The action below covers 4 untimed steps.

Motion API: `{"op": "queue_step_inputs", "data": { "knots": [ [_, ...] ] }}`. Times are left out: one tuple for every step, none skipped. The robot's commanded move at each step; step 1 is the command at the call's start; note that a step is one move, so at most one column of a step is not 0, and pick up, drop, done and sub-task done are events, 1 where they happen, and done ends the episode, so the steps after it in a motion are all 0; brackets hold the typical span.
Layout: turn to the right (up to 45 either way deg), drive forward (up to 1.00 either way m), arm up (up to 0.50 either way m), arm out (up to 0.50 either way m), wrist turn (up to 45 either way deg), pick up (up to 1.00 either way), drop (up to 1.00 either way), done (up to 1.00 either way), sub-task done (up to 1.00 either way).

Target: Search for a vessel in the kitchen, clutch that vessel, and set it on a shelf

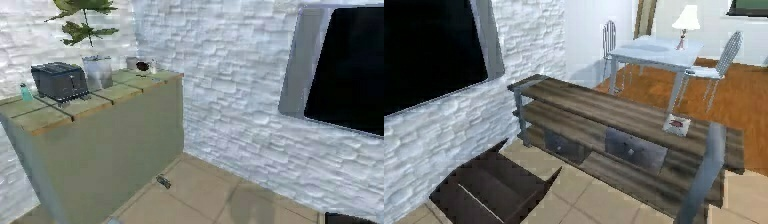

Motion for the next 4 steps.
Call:
{"op": "queue_step_inputs", "data": {
  "knots": [
    [0.0,1.0,0.0,0.0,0.0,0.0,0.0,0.0,0.0],
    [21.0,0.0,0.0,0.0,0.0,0.0,0.0,0.0,0.0],
    [0.0,0.1,0.0,0.0,0.0,0.0,0.0,0.0,0.0],
    [-45.0,0.0,0.0,0.0,0.0,0.0,0.0,0.0,0.0]
  ]
}}
